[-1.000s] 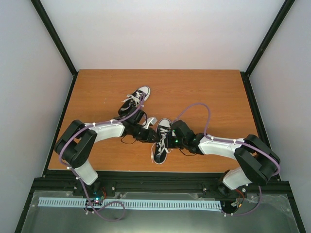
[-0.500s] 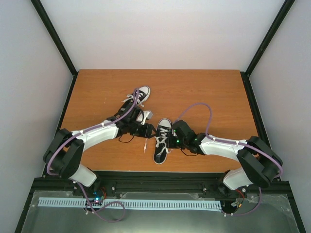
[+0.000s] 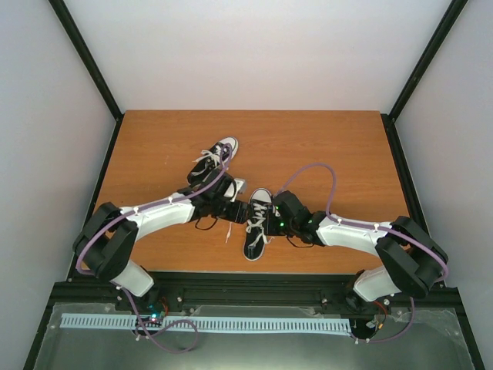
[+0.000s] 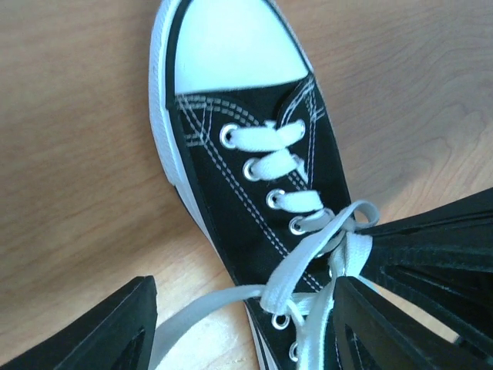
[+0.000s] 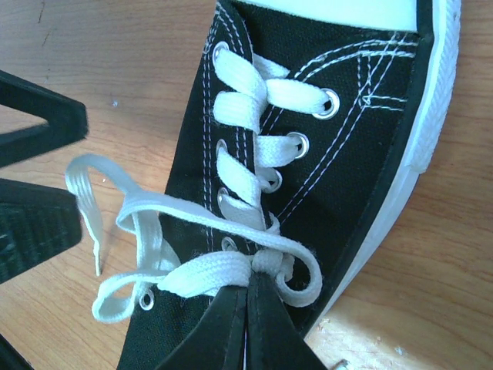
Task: Tie the shoes
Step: Cross the shoelace with the shoelace.
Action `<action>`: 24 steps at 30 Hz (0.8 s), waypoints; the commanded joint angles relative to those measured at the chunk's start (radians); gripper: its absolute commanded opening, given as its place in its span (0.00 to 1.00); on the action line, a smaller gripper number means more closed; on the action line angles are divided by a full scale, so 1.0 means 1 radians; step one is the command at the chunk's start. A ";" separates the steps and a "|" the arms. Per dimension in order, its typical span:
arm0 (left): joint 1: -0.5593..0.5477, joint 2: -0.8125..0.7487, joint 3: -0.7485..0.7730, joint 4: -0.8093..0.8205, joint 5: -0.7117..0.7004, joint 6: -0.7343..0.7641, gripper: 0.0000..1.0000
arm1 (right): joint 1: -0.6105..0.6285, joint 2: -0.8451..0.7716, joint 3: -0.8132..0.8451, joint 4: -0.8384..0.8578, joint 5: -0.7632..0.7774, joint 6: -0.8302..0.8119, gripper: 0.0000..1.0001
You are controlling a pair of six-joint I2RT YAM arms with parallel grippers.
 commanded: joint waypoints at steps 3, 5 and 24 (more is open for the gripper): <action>-0.076 -0.072 0.038 -0.003 -0.277 0.074 0.69 | -0.009 -0.007 -0.018 -0.002 0.023 -0.002 0.03; -0.077 -0.089 0.034 -0.013 -0.321 0.061 0.69 | -0.009 -0.009 -0.018 -0.002 0.023 -0.002 0.03; -0.044 -0.199 -0.024 -0.069 -0.427 -0.056 0.83 | -0.009 0.007 -0.027 0.022 0.014 0.004 0.03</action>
